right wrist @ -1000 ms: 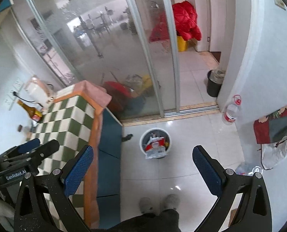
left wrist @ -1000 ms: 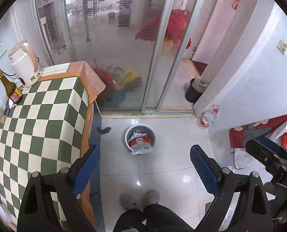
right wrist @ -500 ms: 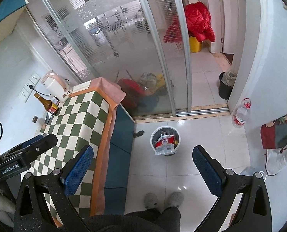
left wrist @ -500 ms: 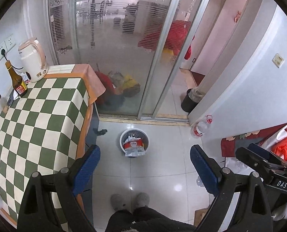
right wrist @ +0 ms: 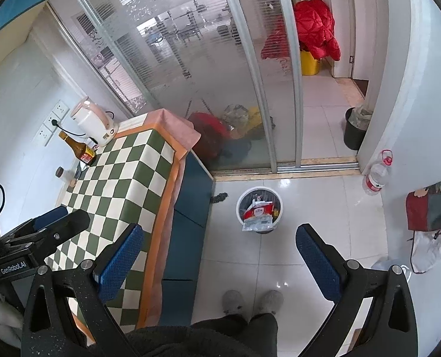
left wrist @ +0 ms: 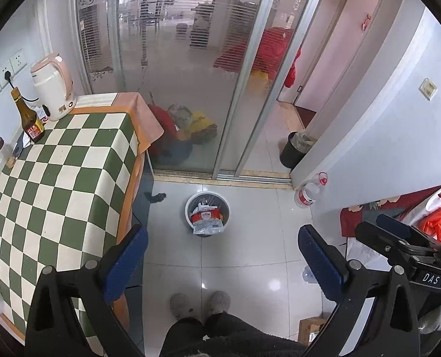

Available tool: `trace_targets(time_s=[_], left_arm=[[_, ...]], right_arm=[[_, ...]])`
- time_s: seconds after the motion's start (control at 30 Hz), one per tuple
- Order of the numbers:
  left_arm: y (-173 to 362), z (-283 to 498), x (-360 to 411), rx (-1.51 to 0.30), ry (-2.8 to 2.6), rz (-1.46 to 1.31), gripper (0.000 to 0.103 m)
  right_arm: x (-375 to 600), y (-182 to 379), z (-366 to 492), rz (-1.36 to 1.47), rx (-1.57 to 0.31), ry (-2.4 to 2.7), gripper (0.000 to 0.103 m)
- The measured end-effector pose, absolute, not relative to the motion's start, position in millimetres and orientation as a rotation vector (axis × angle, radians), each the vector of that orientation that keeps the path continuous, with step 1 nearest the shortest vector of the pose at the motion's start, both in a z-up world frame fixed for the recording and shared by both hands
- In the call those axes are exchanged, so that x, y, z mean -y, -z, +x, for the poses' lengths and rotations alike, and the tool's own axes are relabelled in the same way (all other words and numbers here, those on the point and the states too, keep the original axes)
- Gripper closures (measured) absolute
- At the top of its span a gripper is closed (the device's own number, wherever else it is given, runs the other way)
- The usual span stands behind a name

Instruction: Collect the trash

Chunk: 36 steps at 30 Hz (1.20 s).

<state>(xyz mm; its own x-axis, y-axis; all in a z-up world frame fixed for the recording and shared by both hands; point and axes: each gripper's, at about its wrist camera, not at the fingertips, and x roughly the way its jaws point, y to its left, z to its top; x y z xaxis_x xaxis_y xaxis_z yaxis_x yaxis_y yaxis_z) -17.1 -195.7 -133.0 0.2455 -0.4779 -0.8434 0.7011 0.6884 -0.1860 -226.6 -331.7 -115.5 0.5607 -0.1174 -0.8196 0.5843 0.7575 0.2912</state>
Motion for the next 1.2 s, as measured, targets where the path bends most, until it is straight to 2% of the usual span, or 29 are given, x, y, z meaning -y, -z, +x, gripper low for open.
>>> trace_targets(time_s=[1.2], left_arm=[[131.0, -22.2, 188.9, -1.09, 0.877, 0.217, 0.0]], right_arm=[[320.6, 115.6, -224.5, 0.61, -0.899, 0.409, 0.0]])
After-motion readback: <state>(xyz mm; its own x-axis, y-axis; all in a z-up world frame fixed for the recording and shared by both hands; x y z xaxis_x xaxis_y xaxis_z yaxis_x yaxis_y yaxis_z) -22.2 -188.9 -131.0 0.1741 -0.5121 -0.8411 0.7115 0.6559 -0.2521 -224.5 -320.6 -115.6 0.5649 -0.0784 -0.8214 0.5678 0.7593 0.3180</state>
